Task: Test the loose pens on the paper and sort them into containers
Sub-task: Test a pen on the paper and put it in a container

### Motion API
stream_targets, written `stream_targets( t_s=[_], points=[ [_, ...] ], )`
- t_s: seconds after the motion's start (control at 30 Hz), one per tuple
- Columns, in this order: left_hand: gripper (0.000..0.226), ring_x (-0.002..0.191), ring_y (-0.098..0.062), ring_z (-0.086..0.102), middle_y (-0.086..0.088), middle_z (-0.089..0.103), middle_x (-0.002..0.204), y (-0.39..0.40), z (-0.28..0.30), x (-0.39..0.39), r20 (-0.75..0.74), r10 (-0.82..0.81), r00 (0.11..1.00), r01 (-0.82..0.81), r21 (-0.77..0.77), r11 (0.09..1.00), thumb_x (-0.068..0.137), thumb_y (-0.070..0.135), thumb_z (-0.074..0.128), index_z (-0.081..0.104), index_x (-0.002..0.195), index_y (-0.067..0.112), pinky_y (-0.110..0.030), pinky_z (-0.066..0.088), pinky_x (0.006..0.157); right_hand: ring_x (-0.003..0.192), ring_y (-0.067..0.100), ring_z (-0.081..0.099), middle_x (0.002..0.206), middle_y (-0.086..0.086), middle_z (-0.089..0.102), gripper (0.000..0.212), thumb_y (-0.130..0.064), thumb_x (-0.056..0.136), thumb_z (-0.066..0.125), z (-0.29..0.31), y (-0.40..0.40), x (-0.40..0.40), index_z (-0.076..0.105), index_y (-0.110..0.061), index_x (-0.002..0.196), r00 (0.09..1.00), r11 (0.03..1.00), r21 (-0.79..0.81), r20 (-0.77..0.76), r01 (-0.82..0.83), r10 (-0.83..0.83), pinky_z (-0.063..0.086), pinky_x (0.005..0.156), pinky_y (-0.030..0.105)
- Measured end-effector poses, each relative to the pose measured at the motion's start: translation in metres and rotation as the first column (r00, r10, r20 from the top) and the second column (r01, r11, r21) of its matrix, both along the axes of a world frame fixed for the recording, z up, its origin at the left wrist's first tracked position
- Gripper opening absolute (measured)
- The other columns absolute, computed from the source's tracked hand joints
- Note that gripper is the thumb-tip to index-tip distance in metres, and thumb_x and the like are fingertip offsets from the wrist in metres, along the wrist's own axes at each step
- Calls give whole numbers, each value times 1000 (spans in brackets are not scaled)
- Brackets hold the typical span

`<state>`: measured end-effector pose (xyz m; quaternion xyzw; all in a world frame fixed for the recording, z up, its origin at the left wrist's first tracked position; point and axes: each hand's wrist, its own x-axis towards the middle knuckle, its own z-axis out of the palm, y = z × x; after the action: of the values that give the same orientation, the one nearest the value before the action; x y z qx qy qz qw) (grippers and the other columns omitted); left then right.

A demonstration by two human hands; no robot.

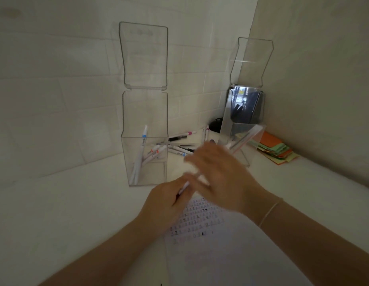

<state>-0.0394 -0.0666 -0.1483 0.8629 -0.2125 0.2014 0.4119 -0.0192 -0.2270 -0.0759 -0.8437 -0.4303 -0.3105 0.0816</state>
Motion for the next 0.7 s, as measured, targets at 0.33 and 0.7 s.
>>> stream_targets(
  t_s=[0.33, 0.7],
  points=[
    [30, 51, -6, 43, 12, 46, 52, -1, 1, 2, -139, 26, 990, -31, -32, 999, 80, 47, 65, 45, 64, 29, -13, 34, 52, 46, 12, 35, 53, 3, 37, 56, -58, 85, 51, 32, 4, 8, 43, -15, 49, 591, 691, 411, -806, 594, -29, 35, 51, 22],
    [11, 55, -3, 47, 10, 51, 61, -1, -2, 4, -206, 10, 978, 13, 114, 993, 84, 39, 63, 58, 78, 31, -17, 40, 59, 36, 11, 26, 40, -3, 30, 48, -30, 83, 62, 61, -21, -1, 34, -20, 46, 476, 174, 768, -539, 617, 695, 27, 38, 20]
  ],
)
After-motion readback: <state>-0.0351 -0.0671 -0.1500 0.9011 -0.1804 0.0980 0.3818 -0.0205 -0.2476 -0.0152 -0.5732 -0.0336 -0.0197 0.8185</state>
